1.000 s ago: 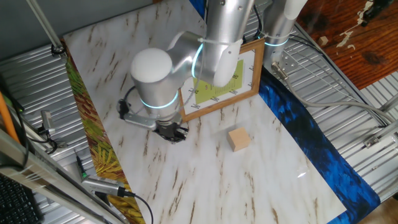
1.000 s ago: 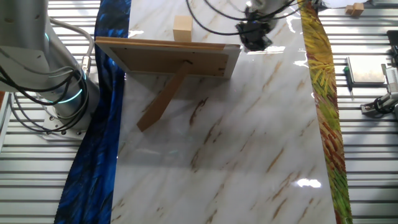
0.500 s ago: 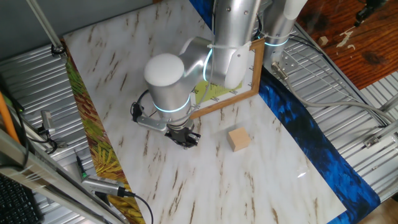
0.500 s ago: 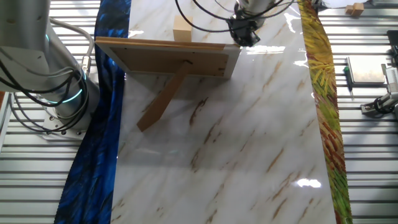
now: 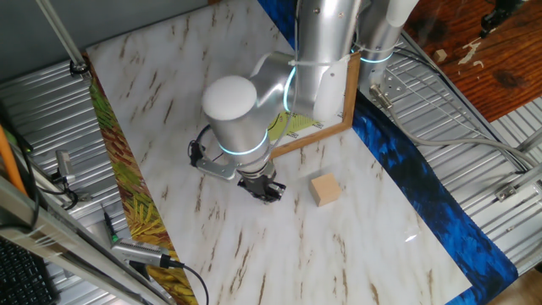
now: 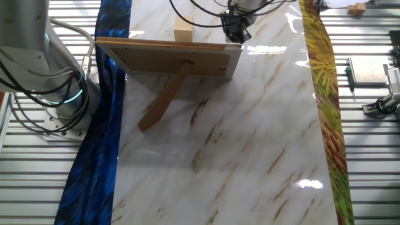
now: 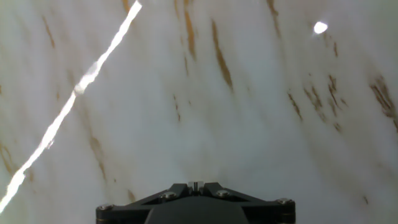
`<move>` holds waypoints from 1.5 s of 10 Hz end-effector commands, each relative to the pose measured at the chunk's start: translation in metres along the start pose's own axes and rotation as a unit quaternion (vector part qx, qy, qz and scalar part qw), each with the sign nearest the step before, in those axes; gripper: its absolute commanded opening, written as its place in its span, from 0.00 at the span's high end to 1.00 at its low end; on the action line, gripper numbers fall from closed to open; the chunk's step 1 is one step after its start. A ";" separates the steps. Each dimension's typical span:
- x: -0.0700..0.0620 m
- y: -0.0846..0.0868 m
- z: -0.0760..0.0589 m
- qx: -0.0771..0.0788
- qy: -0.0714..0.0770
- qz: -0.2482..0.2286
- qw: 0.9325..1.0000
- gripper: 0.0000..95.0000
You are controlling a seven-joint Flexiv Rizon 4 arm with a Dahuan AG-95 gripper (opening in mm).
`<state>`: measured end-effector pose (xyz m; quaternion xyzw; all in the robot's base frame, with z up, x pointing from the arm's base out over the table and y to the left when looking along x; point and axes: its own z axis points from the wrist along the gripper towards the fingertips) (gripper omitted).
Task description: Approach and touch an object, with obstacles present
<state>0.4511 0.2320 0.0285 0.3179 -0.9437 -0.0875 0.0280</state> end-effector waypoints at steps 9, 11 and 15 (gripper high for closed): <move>-0.002 0.000 0.000 0.020 0.005 -0.088 0.996 1.00; 0.013 0.020 0.008 0.009 -0.004 -0.105 0.994 1.00; 0.031 0.058 0.014 0.008 0.000 -0.075 0.997 1.00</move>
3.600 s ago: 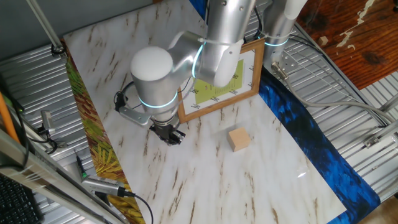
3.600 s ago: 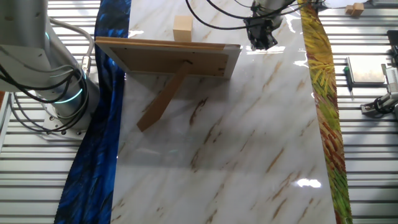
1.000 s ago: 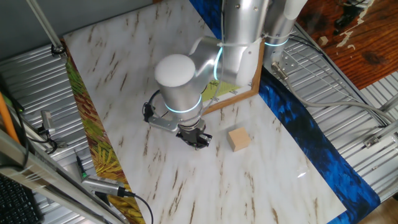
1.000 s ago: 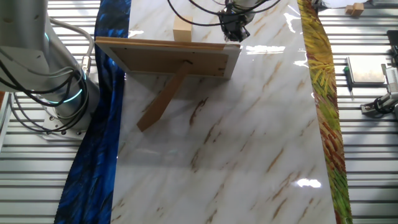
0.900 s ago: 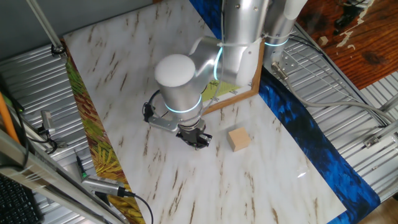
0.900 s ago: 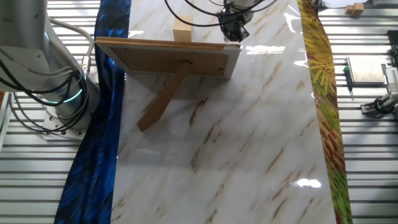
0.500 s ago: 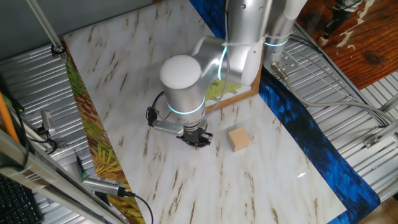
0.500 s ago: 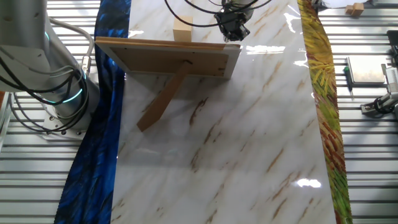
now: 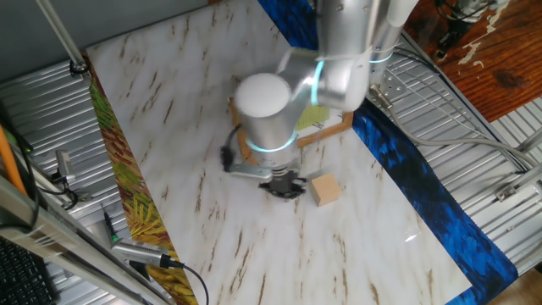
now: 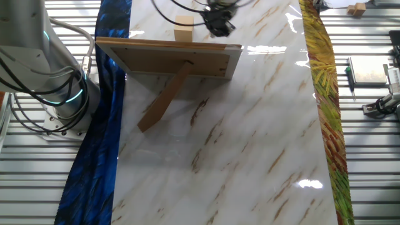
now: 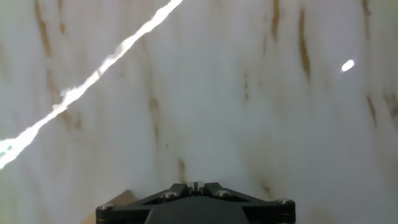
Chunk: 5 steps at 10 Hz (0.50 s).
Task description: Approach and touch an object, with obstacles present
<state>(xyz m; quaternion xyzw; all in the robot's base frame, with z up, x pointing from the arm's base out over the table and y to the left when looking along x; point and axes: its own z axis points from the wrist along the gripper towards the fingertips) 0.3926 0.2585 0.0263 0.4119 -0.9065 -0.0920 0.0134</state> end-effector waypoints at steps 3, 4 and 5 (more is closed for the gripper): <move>0.008 0.017 -0.004 0.003 0.008 0.031 0.999 1.00; 0.010 0.021 -0.005 0.002 0.006 0.037 0.999 1.00; 0.012 0.024 -0.005 -0.001 0.003 0.042 0.999 1.00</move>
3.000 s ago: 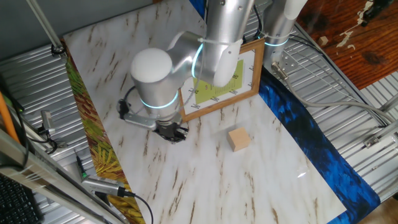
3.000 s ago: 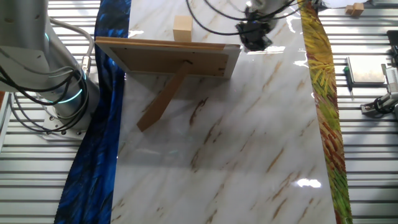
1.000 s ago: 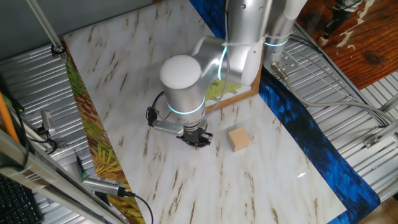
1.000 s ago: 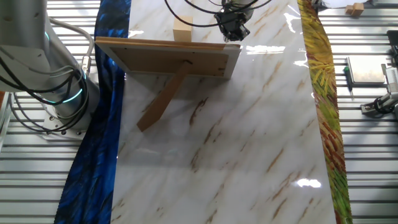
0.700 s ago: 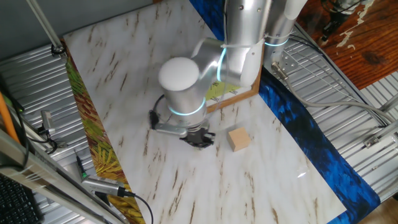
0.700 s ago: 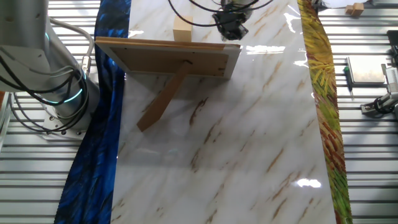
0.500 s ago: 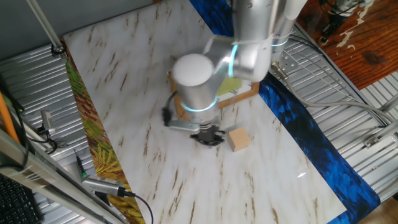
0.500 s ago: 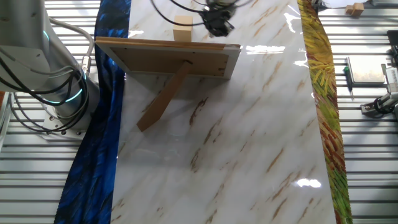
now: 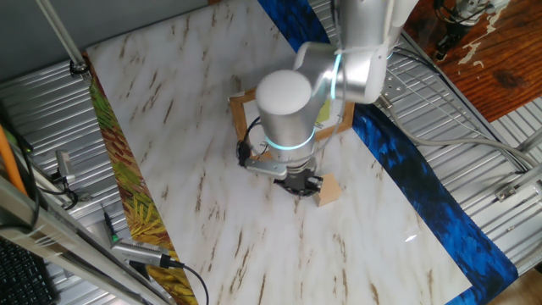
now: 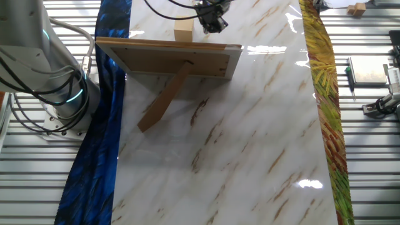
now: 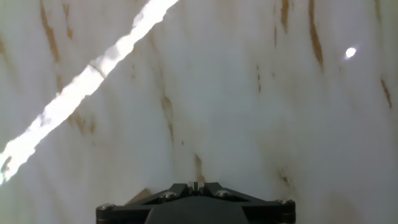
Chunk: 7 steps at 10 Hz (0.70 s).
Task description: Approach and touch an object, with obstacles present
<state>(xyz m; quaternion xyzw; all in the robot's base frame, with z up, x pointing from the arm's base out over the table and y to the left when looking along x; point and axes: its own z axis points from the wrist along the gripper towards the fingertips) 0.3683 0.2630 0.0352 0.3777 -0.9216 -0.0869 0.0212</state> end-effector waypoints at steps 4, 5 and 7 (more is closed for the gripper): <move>0.008 0.012 0.004 -0.010 -0.009 0.014 1.000 1.00; 0.008 0.014 0.005 -0.011 -0.010 0.016 1.000 1.00; 0.008 0.018 0.007 -0.013 -0.012 0.023 1.000 1.00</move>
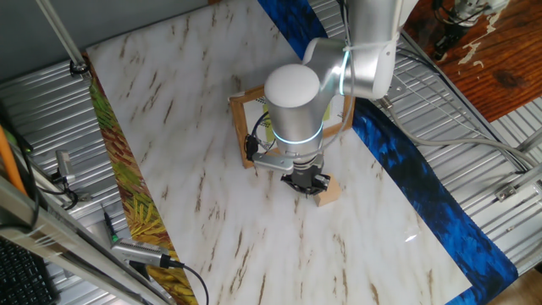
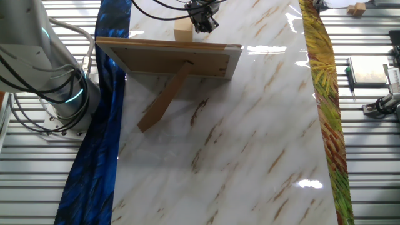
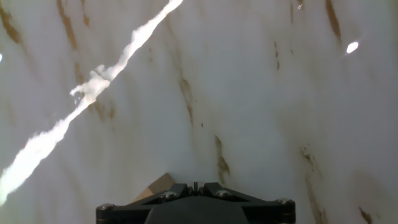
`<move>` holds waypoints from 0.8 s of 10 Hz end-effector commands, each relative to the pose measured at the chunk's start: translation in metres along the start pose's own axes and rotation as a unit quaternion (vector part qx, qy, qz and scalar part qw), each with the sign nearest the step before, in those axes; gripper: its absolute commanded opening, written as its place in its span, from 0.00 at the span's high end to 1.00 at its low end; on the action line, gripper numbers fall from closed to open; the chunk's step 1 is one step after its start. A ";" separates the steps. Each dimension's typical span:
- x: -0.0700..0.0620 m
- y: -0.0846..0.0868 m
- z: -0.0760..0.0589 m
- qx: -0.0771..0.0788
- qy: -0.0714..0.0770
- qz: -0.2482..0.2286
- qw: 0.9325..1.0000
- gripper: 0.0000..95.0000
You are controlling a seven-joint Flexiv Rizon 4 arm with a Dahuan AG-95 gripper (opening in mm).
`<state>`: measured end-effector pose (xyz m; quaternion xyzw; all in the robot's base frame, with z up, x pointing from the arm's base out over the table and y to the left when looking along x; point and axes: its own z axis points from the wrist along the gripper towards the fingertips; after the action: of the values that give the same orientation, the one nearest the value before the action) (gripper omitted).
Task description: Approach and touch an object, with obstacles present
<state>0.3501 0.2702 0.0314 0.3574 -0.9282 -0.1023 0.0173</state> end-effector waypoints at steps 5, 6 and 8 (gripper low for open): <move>0.000 0.003 0.002 -0.002 -0.003 0.002 1.000 1.00; 0.000 0.003 0.002 -0.002 -0.003 0.003 1.000 1.00; 0.000 0.003 0.002 0.000 -0.001 0.005 1.000 1.00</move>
<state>0.3477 0.2735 0.0306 0.3526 -0.9300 -0.1027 0.0171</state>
